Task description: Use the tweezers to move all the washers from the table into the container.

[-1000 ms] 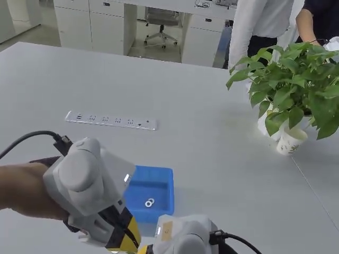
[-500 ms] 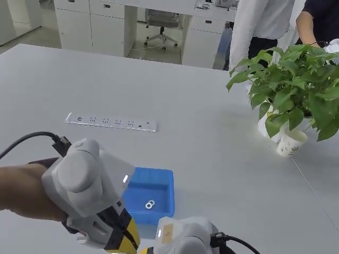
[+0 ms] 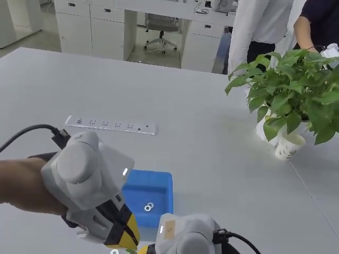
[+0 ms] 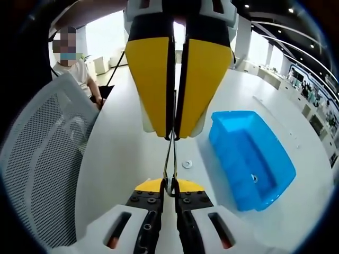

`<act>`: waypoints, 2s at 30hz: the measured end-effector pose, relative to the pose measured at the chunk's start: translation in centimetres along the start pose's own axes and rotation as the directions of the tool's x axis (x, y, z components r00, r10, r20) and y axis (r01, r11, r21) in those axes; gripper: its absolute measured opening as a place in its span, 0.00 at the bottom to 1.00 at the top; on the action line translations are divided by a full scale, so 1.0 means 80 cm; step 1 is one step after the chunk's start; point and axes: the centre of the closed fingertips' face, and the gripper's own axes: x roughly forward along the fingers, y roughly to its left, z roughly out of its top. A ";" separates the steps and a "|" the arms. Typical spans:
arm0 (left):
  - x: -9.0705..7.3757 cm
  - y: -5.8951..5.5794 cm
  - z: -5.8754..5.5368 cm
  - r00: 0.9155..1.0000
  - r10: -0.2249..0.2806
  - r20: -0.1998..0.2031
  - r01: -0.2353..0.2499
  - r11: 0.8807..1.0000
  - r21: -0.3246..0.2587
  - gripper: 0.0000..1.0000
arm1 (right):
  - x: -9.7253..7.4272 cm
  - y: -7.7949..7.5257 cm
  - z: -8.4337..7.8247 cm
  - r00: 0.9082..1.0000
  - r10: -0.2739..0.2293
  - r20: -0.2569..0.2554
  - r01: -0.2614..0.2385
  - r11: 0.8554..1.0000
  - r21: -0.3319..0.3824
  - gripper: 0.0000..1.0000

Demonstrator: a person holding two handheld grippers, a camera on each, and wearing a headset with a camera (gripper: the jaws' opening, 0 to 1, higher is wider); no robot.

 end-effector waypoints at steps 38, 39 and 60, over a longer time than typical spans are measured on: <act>-0.049 0.039 0.038 0.999 0.033 0.013 -0.033 0.999 0.026 0.04 | -0.041 -0.048 0.043 0.999 -0.034 0.026 0.035 0.998 -0.043 0.09; -0.050 0.041 0.039 0.999 0.034 0.013 -0.034 0.999 0.027 0.04 | -0.042 -0.050 0.044 0.999 -0.037 0.026 0.038 0.998 -0.044 0.09; -0.075 0.092 0.038 0.997 0.075 0.010 -0.075 0.997 0.030 0.04 | -0.047 -0.105 0.065 0.997 -0.063 0.042 0.066 0.996 -0.067 0.09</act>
